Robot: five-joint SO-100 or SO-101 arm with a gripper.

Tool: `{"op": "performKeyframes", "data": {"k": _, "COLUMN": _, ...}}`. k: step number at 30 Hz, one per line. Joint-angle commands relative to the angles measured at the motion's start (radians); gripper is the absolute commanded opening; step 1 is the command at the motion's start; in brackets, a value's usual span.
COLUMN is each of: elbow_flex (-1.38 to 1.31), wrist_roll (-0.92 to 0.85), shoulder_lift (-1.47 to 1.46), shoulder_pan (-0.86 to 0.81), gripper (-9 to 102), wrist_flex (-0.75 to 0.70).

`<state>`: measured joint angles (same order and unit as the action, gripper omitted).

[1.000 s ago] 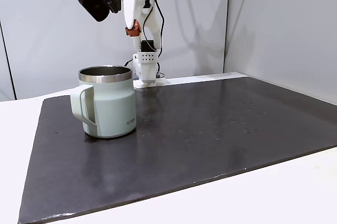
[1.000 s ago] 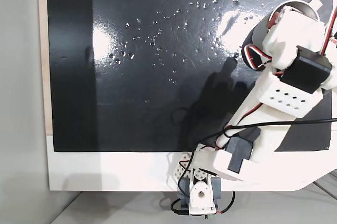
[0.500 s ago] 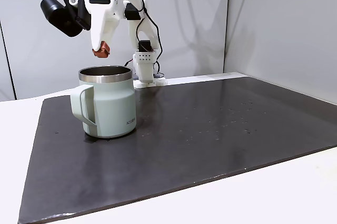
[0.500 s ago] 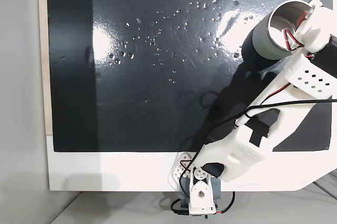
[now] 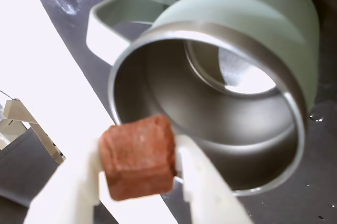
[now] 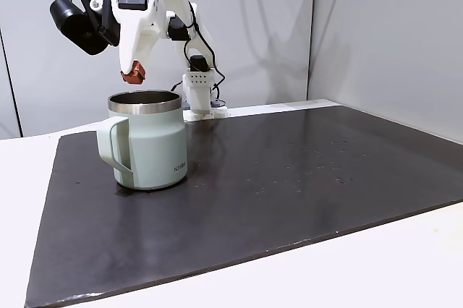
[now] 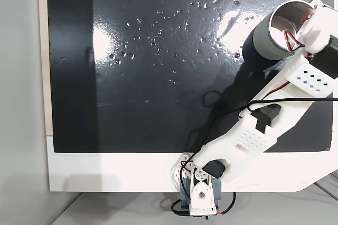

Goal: Grasp a cube and put it in the cup.

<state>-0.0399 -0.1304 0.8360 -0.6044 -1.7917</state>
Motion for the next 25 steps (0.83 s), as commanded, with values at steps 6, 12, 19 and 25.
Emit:
{"op": "performKeyframes", "data": {"k": 6, "elbow_flex": -0.038, "wrist_roll": -0.028, "shoulder_lift": 0.018, "shoulder_pan": -0.009, "gripper": 22, "wrist_flex": -0.009}}
{"op": "performKeyframes", "data": {"k": 12, "elbow_flex": -0.028, "wrist_roll": -0.023, "shoulder_lift": 0.025, "shoulder_pan": -0.02, "gripper": 32, "wrist_flex": -0.009}}
{"op": "performKeyframes", "data": {"k": 19, "elbow_flex": 0.0, "wrist_roll": -0.028, "shoulder_lift": 0.04, "shoulder_pan": -0.017, "gripper": 31, "wrist_flex": -0.009}}
{"op": "performKeyframes", "data": {"k": 25, "elbow_flex": 0.015, "wrist_roll": -0.028, "shoulder_lift": 0.057, "shoulder_pan": -0.008, "gripper": 30, "wrist_flex": -0.009}}
